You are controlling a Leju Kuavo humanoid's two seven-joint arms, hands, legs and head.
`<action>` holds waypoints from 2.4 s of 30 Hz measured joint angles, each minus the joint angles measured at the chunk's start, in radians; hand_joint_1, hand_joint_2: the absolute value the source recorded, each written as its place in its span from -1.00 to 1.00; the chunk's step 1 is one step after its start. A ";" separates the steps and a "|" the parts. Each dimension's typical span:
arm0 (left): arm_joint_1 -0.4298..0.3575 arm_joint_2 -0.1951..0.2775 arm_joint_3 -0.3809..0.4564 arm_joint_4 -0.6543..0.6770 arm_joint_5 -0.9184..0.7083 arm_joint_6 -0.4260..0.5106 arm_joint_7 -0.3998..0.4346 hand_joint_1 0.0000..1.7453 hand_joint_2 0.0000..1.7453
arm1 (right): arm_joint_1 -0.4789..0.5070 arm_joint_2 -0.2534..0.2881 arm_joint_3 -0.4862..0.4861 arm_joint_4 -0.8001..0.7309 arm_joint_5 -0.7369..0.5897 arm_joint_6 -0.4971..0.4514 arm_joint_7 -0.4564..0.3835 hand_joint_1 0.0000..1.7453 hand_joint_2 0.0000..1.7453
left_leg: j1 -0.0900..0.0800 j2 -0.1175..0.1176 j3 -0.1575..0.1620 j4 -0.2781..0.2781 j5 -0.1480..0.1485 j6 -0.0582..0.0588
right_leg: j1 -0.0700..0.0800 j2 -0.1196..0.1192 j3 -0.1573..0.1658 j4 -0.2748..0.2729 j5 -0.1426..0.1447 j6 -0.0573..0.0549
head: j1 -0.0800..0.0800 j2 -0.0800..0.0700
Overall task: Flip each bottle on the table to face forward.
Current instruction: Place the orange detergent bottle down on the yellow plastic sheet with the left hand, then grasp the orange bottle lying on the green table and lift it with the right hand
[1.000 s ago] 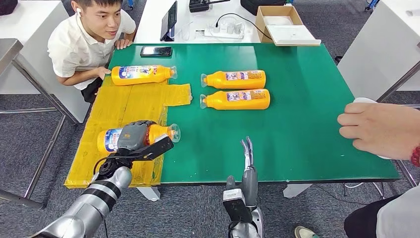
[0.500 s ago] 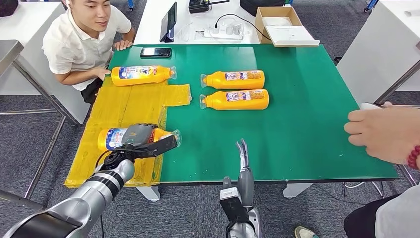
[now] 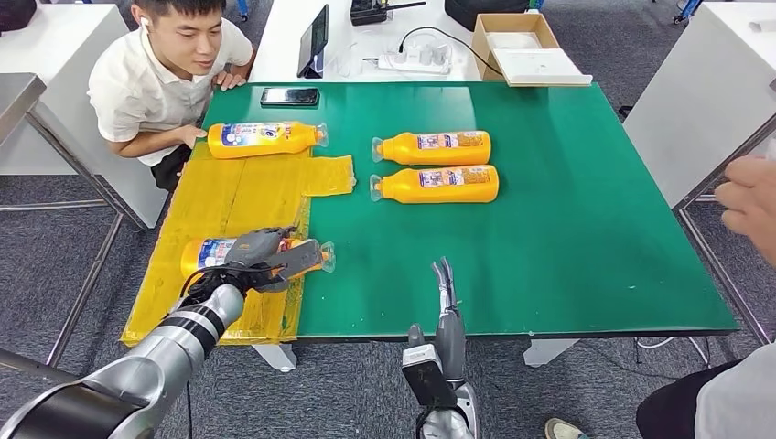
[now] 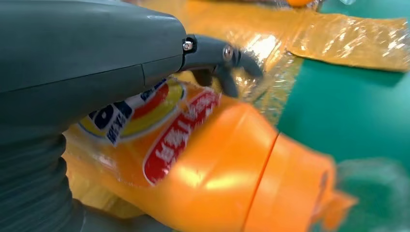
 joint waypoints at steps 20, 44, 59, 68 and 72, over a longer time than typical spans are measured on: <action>0.081 -0.031 0.148 -0.118 0.315 -0.200 -0.288 -1.00 1.00 | -0.009 -0.016 0.026 0.029 -0.021 -0.026 0.000 -1.00 -1.00 | 0.000 -0.003 0.004 0.000 0.001 0.001 | 0.000 0.000 0.004 0.000 0.000 0.000 | 0.000 0.000; 0.739 -0.118 0.046 -1.075 0.992 -0.020 -0.515 -1.00 1.00 | 0.165 -0.010 -0.063 -0.309 -0.141 0.055 0.000 -1.00 1.00 | -0.001 -0.001 -0.006 0.000 -0.002 0.001 | -0.001 0.000 -0.006 -0.001 -0.002 0.002 | 0.000 0.000; 0.822 -0.127 0.024 -1.145 1.037 -0.011 -0.531 -1.00 1.00 | 0.159 0.049 -0.154 -0.343 -0.167 0.012 0.003 -1.00 1.00 | -0.001 -0.001 -0.006 0.000 -0.002 0.001 | -0.001 0.000 -0.006 -0.001 -0.002 0.002 | 0.000 0.000; 0.842 -0.125 0.003 -1.145 0.972 0.013 -0.573 -1.00 1.00 | 0.136 0.020 -0.178 -0.295 -0.088 0.058 0.013 -1.00 1.00 | -0.001 -0.001 -0.006 0.000 -0.002 0.001 | -0.001 0.000 -0.005 -0.001 -0.002 0.002 | 0.000 0.000; 0.841 -0.123 -0.018 -1.143 0.914 0.062 -0.587 -1.00 1.00 | 0.129 0.009 -0.178 -0.277 0.000 0.014 0.008 -1.00 1.00 | -0.001 -0.001 -0.006 0.000 -0.002 0.001 | -0.001 0.000 -0.005 -0.001 -0.002 0.002 | 0.000 0.000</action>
